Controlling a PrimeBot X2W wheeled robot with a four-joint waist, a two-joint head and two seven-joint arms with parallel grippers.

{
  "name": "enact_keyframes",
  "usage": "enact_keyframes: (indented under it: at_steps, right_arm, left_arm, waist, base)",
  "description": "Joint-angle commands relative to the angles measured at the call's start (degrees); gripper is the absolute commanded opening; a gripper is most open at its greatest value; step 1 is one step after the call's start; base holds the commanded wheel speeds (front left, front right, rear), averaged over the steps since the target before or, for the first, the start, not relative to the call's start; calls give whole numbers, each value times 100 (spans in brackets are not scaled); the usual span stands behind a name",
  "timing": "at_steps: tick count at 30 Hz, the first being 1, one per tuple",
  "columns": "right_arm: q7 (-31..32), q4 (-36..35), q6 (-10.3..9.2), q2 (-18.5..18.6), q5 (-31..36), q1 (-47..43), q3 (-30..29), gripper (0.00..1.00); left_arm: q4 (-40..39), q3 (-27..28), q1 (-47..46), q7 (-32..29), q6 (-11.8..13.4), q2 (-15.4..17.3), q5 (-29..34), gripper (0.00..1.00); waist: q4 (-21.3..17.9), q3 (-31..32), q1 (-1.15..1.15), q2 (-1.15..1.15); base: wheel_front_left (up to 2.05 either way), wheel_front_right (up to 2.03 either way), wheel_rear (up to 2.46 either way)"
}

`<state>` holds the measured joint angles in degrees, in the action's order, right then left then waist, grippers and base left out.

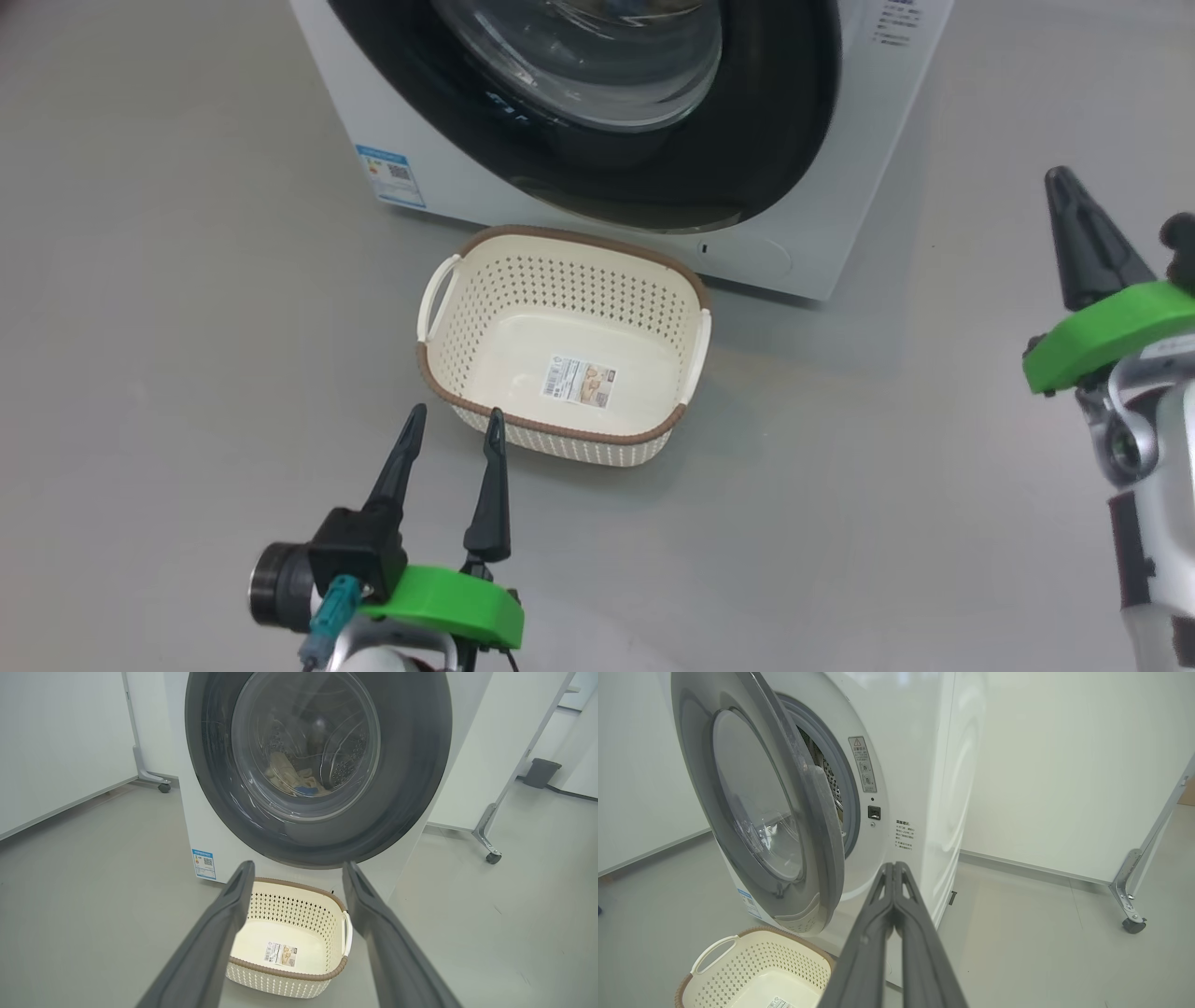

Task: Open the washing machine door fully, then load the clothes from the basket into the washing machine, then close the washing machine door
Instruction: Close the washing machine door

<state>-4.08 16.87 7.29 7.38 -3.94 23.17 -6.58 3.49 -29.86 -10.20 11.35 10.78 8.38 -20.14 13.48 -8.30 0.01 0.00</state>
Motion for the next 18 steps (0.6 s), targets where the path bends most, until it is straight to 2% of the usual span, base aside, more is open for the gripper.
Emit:
enact_keyframes:
  at_steps: [1, 11, 18]
  right_arm:
    - [-78, -87, 20, 100, 57, 349, 49, 0]
    - [-366, 1026, 20, 307, 238, 1341, -381, 0]
    - [-538, 1229, 20, 328, 221, 1877, -540, 0]
  left_arm:
    - [-140, 156, -265, 59, -16, -3, 70, 100]
    - [98, -105, -453, 202, -141, -247, 58, 100]
    - [164, -186, -609, 280, -170, -346, 64, 100]
  waist:
    - [198, -128, -1, 0]
    - [785, -379, -1, 0]
    - [981, -521, -1, 0]
  base:
    - [0, 0, 0]
    - [0, 0, 0]
    - [0, 0, 0]
